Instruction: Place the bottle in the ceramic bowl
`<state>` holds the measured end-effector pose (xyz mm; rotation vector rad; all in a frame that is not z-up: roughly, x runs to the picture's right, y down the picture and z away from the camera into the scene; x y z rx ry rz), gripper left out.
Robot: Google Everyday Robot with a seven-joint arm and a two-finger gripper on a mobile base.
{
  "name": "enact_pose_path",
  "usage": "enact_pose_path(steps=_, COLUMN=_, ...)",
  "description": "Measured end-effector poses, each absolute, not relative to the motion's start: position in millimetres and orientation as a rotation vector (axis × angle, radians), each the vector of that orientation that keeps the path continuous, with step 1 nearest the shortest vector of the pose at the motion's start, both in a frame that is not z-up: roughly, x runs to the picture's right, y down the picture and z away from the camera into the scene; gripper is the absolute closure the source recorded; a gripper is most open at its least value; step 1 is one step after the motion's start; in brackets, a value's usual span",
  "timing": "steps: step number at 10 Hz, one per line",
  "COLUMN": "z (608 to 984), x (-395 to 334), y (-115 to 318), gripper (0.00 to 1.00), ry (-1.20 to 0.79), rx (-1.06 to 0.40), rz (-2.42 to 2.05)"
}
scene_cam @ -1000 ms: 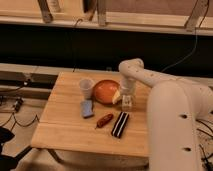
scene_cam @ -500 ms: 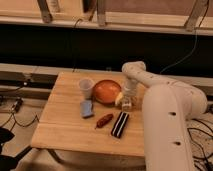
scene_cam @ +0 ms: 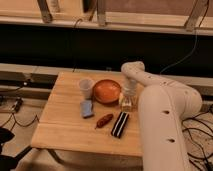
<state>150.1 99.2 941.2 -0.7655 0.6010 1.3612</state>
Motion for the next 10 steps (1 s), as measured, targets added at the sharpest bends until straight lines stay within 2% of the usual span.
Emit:
enact_pose_path(steps=3, z=932.6, x=166.0, y=86.0, gripper=0.92, ry=0.608, rx=-0.713, rz=1.425)
enact_pose_path(steps=4, z=928.4, x=172.5, y=79.3, gripper=0.97, ry=0.612, rx=-0.686, rz=1.448)
enact_pose_path(steps=7, z=898.0, x=198.2, y=37.6, gripper=1.00, ry=0.609, rx=-0.537, rz=1.541)
enact_pose_path(steps=10, z=857.2, x=171.6, y=-3.4, gripper=1.00, ry=0.546, rx=-0.457, rz=1.519)
